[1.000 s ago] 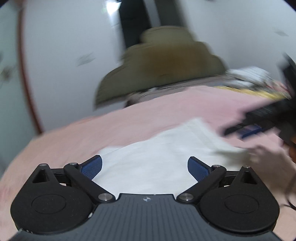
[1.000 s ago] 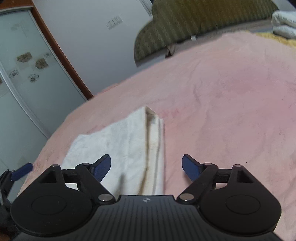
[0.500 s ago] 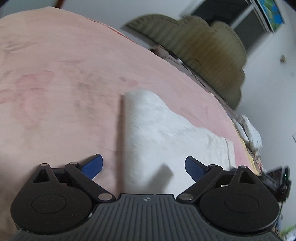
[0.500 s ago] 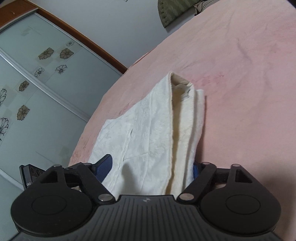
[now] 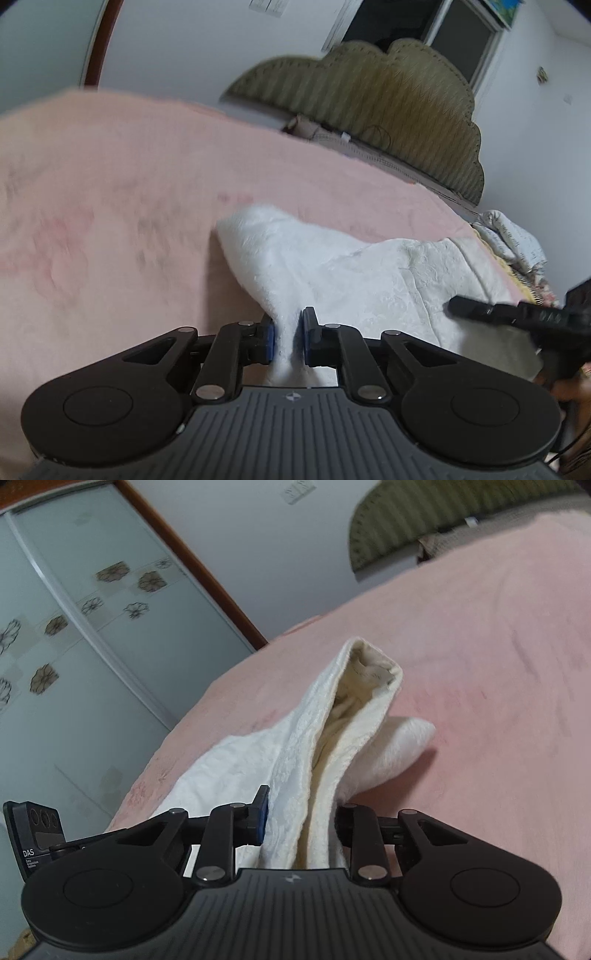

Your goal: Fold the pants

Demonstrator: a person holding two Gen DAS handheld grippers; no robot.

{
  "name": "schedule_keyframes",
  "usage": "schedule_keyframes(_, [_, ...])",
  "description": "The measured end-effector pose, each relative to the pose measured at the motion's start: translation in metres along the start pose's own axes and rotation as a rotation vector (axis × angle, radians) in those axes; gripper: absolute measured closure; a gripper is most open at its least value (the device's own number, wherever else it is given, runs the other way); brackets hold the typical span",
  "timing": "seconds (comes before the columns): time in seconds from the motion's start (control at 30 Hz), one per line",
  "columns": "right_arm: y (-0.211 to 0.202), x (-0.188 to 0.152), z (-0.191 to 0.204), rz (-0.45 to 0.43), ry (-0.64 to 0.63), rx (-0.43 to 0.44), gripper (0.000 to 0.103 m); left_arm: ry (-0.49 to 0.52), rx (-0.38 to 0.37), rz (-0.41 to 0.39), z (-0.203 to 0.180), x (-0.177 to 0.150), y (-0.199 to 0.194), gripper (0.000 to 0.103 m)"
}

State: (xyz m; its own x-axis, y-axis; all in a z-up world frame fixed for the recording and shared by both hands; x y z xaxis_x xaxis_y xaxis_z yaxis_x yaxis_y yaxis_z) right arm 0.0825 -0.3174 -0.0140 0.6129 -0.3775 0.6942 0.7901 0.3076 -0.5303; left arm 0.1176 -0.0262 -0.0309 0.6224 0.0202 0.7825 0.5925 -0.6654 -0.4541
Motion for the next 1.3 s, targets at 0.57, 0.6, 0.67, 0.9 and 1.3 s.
schedule_keyframes(0.57, [0.102, 0.039, 0.029, 0.096, -0.008, -0.181, 0.055, -0.015, 0.260, 0.031, 0.053, 0.048, 0.011, 0.054])
schedule_keyframes(0.6, [0.093, 0.035, 0.025, 0.074, 0.016, -0.178, 0.053, -0.010, 0.272, 0.020, 0.053, 0.046, 0.002, 0.053])
schedule_keyframes(0.67, [0.070, 0.032, 0.023, -0.005, 0.026, -0.270, 0.052, 0.005, 0.310, -0.006, 0.050, 0.045, -0.010, 0.046])
schedule_keyframes(0.9, [0.017, 0.003, 0.082, -0.162, -0.236, -0.161, 0.051, 0.168, 0.395, 0.017, 0.011, 0.024, -0.026, 0.017])
schedule_keyframes(1.3, [-0.006, -0.039, 0.104, -0.151, -0.256, -0.447, 0.021, 0.255, 0.424, -0.005, -0.040, -0.006, -0.040, 0.012])
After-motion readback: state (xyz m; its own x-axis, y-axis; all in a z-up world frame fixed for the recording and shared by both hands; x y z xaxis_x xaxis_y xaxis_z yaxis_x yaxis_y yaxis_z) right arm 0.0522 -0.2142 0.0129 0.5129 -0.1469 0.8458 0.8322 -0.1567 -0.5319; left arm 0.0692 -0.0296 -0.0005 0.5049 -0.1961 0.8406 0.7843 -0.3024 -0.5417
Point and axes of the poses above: each gripper's, at about its wrist camera, not at the fingertips, and y roughly the way its jaws point, z to its left, x to its top, the point moved 3 cm from there along y, roughly the way its jaws point, and after that the axes turned 11 degrees about -x, right-handed, at the moved point
